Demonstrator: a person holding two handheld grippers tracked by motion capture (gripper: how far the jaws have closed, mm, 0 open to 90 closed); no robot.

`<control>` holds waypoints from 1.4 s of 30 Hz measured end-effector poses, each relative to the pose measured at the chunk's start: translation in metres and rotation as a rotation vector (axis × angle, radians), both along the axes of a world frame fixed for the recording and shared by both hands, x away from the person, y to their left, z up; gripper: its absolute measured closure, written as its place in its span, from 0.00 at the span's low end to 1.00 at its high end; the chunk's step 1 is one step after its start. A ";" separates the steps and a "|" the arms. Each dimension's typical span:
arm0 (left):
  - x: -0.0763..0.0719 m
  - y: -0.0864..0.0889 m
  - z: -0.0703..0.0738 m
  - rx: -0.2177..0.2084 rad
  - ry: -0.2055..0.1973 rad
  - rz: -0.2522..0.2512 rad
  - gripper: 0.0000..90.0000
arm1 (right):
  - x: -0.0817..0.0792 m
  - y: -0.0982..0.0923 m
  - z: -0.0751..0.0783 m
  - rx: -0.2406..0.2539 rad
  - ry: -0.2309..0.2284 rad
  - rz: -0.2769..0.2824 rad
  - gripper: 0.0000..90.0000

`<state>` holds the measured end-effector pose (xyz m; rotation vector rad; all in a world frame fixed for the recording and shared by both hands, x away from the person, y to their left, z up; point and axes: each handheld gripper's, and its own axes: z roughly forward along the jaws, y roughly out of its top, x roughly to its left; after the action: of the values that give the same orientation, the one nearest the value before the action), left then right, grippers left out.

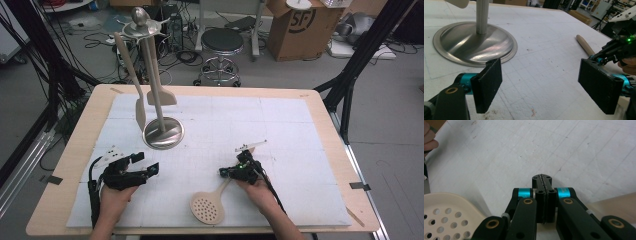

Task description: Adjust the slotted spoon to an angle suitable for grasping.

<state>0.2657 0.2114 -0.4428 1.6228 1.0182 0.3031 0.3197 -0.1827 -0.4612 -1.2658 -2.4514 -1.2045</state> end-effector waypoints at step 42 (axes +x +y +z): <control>0.002 0.000 -0.001 0.009 0.002 0.006 0.22 | -0.009 -0.102 0.014 0.083 0.005 -0.250 1.00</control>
<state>0.2675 0.2114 -0.4439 1.6284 1.0250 0.3103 0.3112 -0.2847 -0.4471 -1.5850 -2.2640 -1.3423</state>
